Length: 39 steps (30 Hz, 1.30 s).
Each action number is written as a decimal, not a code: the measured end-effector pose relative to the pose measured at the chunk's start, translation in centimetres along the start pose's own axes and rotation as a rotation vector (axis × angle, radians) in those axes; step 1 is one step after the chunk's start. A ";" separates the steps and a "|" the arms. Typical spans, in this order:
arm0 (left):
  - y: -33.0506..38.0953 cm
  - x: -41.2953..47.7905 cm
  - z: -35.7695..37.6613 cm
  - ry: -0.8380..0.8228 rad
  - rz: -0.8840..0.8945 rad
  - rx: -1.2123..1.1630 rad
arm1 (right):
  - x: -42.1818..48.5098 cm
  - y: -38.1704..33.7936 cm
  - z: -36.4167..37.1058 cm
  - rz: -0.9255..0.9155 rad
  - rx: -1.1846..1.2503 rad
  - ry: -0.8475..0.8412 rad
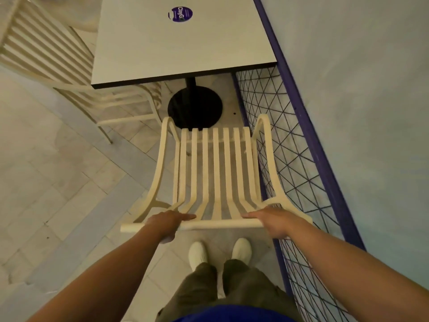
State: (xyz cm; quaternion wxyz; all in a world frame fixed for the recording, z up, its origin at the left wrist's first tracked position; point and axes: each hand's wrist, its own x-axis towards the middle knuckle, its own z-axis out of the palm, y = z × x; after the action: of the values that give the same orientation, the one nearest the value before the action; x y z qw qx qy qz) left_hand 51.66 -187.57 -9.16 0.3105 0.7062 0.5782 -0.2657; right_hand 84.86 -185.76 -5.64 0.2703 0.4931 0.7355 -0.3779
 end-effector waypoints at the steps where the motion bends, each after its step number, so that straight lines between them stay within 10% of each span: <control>1: 0.5 0.3 0.0 0.004 0.006 0.009 | 0.1 0.6 -0.3 0.007 -0.024 0.008; 39: 5.1 1.7 -0.1 0.136 -0.027 -0.002 | 1.3 5.1 -3.0 -0.052 -0.158 -0.004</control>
State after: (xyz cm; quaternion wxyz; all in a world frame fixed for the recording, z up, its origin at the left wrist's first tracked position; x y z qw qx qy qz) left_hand 56.95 -187.09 -9.73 0.2675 0.7145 0.6076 -0.2207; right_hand 89.07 -181.39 -6.43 0.3000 0.4503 0.7749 -0.3266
